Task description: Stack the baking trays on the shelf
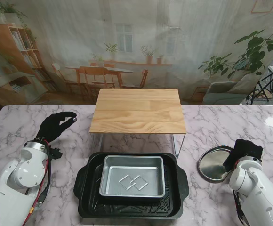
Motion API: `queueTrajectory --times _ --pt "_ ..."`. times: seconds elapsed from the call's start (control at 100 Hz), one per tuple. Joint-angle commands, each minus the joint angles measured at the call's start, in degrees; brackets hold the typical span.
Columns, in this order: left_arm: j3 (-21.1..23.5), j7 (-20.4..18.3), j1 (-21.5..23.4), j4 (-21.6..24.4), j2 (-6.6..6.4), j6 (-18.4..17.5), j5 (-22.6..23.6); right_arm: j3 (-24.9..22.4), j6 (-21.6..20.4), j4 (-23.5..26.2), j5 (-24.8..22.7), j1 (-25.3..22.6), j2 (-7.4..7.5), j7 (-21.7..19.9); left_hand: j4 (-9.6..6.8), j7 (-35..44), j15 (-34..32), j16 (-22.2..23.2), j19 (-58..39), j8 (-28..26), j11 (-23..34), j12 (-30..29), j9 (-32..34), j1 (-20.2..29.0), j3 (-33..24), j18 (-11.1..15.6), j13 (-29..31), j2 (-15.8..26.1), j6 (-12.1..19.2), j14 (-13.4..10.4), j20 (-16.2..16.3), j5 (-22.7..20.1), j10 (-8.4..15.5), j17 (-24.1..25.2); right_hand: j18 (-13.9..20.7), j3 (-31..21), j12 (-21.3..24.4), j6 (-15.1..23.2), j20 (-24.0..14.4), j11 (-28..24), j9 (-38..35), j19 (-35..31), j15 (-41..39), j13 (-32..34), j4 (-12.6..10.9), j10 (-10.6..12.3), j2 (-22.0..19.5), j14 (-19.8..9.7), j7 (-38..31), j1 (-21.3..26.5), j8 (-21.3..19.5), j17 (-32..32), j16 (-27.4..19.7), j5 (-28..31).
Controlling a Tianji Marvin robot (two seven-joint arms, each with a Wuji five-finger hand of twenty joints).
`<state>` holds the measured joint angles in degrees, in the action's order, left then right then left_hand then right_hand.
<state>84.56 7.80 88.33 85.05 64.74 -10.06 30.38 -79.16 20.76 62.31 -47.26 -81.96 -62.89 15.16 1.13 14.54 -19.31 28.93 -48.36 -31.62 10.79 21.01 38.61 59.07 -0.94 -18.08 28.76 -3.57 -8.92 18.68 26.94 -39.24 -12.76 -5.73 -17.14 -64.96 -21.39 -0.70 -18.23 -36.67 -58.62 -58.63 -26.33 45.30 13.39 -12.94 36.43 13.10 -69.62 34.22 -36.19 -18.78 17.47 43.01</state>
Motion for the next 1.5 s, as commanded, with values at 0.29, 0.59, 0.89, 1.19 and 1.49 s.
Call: queueTrajectory --times 0.29,0.59,0.89,1.19,1.49 --pt "-0.3 -0.4 -0.1 -0.2 0.10 0.2 0.0 -3.4 -2.2 3.1 9.5 -3.9 -1.67 -5.1 -1.61 0.0 0.4 0.3 1.2 0.2 1.2 0.7 -0.4 1.8 1.2 0.5 -2.1 3.2 -0.4 0.0 0.7 1.5 0.0 0.9 -6.0 8.8 -5.9 -0.5 1.5 -17.0 5.6 -9.7 -5.0 25.7 -1.3 -2.2 -7.1 1.8 -10.0 9.4 -4.1 -18.6 1.3 -7.7" --pt "-0.6 -0.4 -0.3 -0.4 0.14 0.4 -0.2 -5.7 -0.9 5.3 11.5 -5.8 -1.71 -7.5 -1.63 0.0 0.3 0.4 1.1 0.3 1.3 0.7 -0.5 2.0 1.2 0.7 -2.1 3.3 -0.4 0.0 0.7 1.6 0.0 0.8 -5.7 13.3 -7.8 0.8 3.9 -19.5 2.0 -16.1 -19.8 29.5 -0.6 -3.5 -7.4 -2.4 -7.6 11.9 -3.5 -28.1 7.8 -7.6" --pt "-0.9 -0.7 -0.5 -0.6 0.10 0.7 -0.2 -8.2 -2.0 6.5 14.9 -7.4 -2.35 -7.1 -1.63 0.0 0.3 0.4 1.1 0.3 1.4 0.7 -0.5 2.0 1.2 0.6 -2.2 3.3 -0.5 0.1 0.6 1.5 -0.1 0.8 -5.2 11.9 -10.9 2.5 2.4 -22.5 -1.4 -18.8 -30.0 29.8 -0.6 -3.2 -5.7 -4.7 -5.6 11.9 -4.9 -31.6 10.8 -8.4" --pt "-1.0 -0.8 -0.6 -0.7 0.07 0.7 -0.2 -12.0 -4.0 10.8 17.9 -9.5 -2.89 -6.9 -1.62 0.1 0.2 0.3 1.1 0.3 1.4 0.7 -0.5 2.0 1.2 0.7 -2.2 3.4 -0.6 0.0 0.5 1.4 0.0 0.8 -5.2 9.5 -13.4 3.2 0.8 -25.3 -3.9 -21.0 -37.1 29.9 -0.3 -4.0 -3.9 -6.6 -5.1 11.9 -5.8 -34.6 13.2 -7.4" --pt "-1.0 -0.8 -0.6 -0.7 0.07 0.8 -0.2 -16.6 -5.7 16.6 16.5 -12.5 -2.51 -8.4 -1.62 0.1 0.2 0.4 1.1 0.3 1.4 0.7 -0.5 2.0 1.2 0.7 -2.2 3.4 -0.6 0.1 0.5 1.3 -0.2 0.8 -5.0 8.5 -14.3 3.7 0.6 -25.4 -4.9 -21.3 -38.7 29.9 -0.2 -4.2 -3.0 -7.2 -4.7 11.9 -6.1 -35.5 13.8 -6.4"
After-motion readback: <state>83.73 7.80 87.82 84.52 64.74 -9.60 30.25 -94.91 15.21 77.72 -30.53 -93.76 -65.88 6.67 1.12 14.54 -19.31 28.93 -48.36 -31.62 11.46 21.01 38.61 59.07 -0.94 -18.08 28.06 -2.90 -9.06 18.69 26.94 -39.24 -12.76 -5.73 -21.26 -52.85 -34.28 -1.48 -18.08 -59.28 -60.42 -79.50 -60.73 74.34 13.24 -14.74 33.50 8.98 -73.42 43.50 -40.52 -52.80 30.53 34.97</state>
